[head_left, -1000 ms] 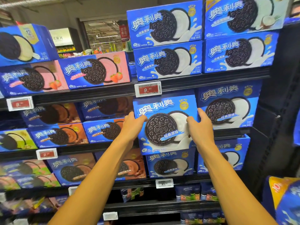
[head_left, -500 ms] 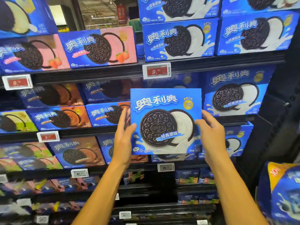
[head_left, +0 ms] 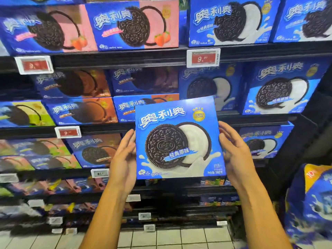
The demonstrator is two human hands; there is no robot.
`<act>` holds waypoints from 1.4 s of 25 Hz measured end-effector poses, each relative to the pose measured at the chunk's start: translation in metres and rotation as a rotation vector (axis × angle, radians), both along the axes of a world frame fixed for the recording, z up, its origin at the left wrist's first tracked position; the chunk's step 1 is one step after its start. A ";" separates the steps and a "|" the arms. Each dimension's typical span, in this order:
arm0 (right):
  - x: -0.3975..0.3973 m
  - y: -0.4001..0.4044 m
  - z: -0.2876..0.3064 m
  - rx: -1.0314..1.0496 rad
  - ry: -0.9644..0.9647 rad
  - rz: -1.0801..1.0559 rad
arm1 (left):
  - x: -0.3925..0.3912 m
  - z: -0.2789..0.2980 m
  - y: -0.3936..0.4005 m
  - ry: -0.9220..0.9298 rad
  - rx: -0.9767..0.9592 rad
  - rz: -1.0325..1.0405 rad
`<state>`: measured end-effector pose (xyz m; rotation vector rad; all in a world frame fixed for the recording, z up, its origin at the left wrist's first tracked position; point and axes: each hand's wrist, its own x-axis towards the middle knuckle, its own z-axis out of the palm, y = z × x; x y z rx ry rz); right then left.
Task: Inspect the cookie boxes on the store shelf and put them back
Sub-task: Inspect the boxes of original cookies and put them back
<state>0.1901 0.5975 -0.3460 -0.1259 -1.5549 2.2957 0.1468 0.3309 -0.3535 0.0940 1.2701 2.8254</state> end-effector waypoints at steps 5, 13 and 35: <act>0.010 -0.042 -0.009 -0.081 -0.023 0.200 | 0.009 -0.010 -0.040 -0.043 0.005 0.001; 0.012 -0.094 -0.040 -0.026 -0.236 0.118 | 0.025 -0.005 -0.097 0.160 0.030 -0.100; -0.021 -0.236 -0.095 -0.199 -0.533 -0.028 | 0.075 0.017 -0.112 0.245 -0.446 -0.256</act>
